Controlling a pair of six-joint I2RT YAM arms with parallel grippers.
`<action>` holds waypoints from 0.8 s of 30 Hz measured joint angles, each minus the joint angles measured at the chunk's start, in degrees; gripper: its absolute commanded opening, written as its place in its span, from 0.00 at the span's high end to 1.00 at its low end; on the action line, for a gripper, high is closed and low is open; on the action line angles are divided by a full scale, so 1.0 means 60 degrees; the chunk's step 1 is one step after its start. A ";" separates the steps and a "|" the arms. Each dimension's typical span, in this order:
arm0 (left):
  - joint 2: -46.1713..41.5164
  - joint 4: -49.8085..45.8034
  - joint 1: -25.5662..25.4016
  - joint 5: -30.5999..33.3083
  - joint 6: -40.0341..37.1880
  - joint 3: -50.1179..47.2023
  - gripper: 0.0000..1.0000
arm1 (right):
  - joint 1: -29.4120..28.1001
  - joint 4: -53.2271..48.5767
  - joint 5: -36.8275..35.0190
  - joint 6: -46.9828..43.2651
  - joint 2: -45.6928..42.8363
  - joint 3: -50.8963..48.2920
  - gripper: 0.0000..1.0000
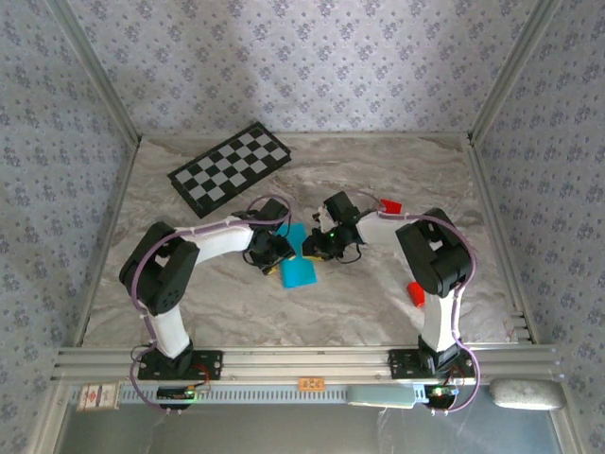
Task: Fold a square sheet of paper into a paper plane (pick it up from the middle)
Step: Hold the square sheet of paper at the center of the table, then first fold the square sheet of paper in half at the center of the table.
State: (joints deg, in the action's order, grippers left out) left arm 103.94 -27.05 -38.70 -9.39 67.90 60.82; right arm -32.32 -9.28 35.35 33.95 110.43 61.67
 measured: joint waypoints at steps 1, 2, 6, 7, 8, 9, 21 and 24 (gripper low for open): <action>0.0011 -0.0029 0.0000 -0.0004 -0.0025 0.0025 0.46 | -0.0011 -0.0018 0.0004 -0.0022 0.0040 0.0022 0.79; 0.0015 -0.0036 0.0000 -0.0004 -0.0055 0.0029 0.46 | -0.0015 -0.0040 0.0004 -0.0029 0.0058 0.0051 0.79; 0.0018 -0.0036 0.0000 -0.0004 -0.0066 0.0029 0.46 | -0.0015 -0.0106 -0.0011 -0.0098 0.0124 0.0124 0.79; 0.0018 -0.0036 0.0000 -0.0004 -0.0069 0.0029 0.46 | -0.0015 -0.0142 -0.0011 -0.0113 0.0142 0.0146 0.79; 0.0018 -0.0040 0.0000 -0.0004 -0.0080 0.0029 0.46 | -0.0015 -0.0175 -0.0033 -0.0142 0.0153 0.0160 0.80; 0.0018 -0.0040 0.0000 -0.0004 -0.0095 0.0029 0.46 | -0.0015 -0.0215 -0.0044 -0.0175 0.0168 0.0186 0.80; -0.0543 -0.0069 0.0091 0.0306 -0.0455 0.0011 0.43 | -0.0127 -0.0911 -0.0627 -0.0495 0.0262 0.0521 0.83; -0.1184 -0.0240 0.0393 0.0776 -0.0718 -0.0113 0.43 | -0.0178 -0.1330 -0.0852 -0.0565 0.0368 0.0794 0.83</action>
State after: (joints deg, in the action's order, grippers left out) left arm 96.84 -28.49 -36.34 -4.73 63.59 60.14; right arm -33.39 -17.26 30.24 30.57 112.64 66.43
